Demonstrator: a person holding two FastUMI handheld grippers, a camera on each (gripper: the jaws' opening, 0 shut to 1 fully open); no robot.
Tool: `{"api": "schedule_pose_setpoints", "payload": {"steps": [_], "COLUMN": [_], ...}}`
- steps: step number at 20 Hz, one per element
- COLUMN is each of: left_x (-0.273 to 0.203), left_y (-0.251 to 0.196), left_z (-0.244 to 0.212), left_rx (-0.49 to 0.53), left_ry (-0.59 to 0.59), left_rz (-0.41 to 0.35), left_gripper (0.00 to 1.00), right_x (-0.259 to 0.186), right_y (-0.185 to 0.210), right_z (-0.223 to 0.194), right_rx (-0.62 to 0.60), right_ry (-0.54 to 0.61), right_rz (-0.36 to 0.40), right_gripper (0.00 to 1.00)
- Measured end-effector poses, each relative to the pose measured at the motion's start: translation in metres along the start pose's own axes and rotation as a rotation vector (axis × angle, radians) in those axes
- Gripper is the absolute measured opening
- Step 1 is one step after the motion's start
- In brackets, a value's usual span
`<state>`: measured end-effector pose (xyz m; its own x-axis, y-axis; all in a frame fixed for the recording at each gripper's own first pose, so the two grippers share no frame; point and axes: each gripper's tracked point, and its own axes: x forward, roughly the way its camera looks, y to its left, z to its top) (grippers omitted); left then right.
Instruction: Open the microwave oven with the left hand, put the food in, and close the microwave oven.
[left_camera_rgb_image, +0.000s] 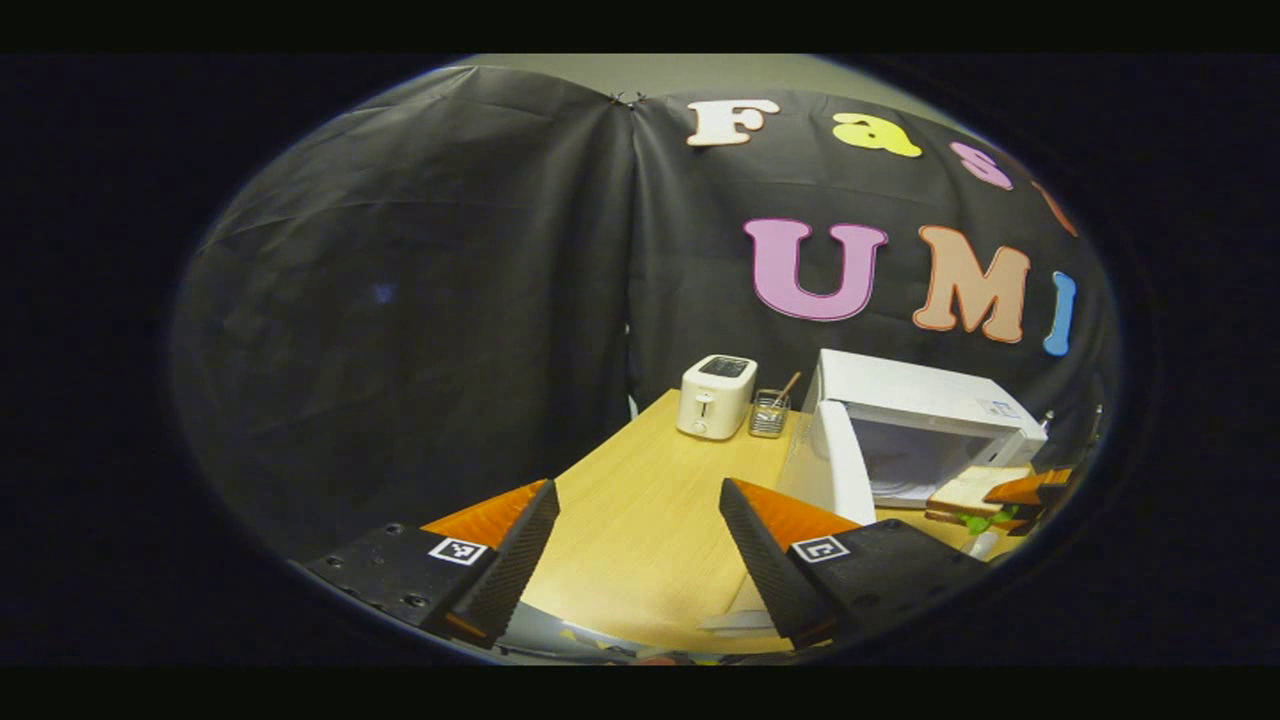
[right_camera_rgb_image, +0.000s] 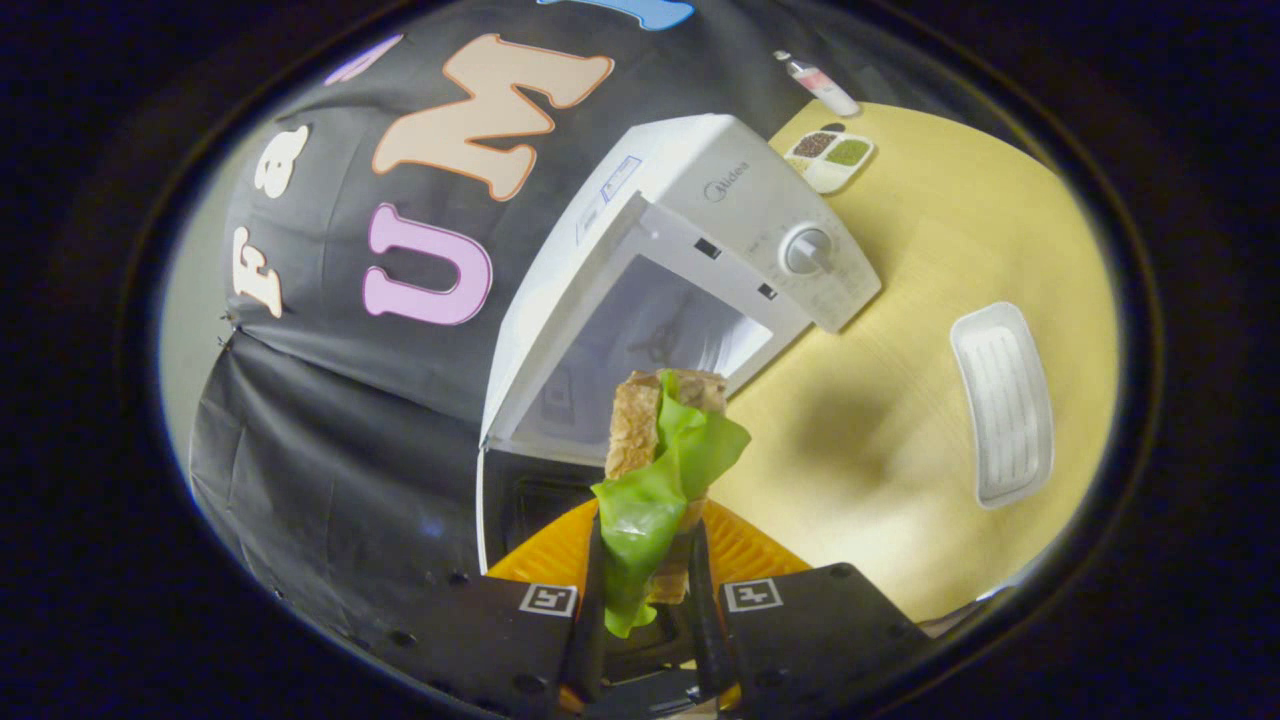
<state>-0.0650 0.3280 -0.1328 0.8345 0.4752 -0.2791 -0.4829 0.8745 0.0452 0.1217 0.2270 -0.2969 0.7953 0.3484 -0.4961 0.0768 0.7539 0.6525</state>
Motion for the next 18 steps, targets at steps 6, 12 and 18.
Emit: {"api": "schedule_pose_setpoints", "payload": {"steps": [6, 12, 18], "left_x": [0.021, 0.03, 0.035], "left_y": [0.023, 0.034, 0.04], "left_z": [-0.008, -0.011, -0.024], "left_rx": [-0.018, -0.032, -0.075], "left_ry": [0.024, 0.059, 0.1], "left_rz": [0.005, 0.016, 0.051], "left_gripper": [0.95, 0.96, 0.96], "right_x": [0.052, 0.12, 0.165], "right_y": [0.019, 0.013, 0.008], "right_z": [0.025, 0.029, 0.039], "right_rx": [-0.043, -0.102, -0.15], "right_ry": [-0.101, -0.138, -0.175], "right_rz": [0.016, -0.007, -0.027], "right_gripper": [0.39, 0.39, 0.38]}}
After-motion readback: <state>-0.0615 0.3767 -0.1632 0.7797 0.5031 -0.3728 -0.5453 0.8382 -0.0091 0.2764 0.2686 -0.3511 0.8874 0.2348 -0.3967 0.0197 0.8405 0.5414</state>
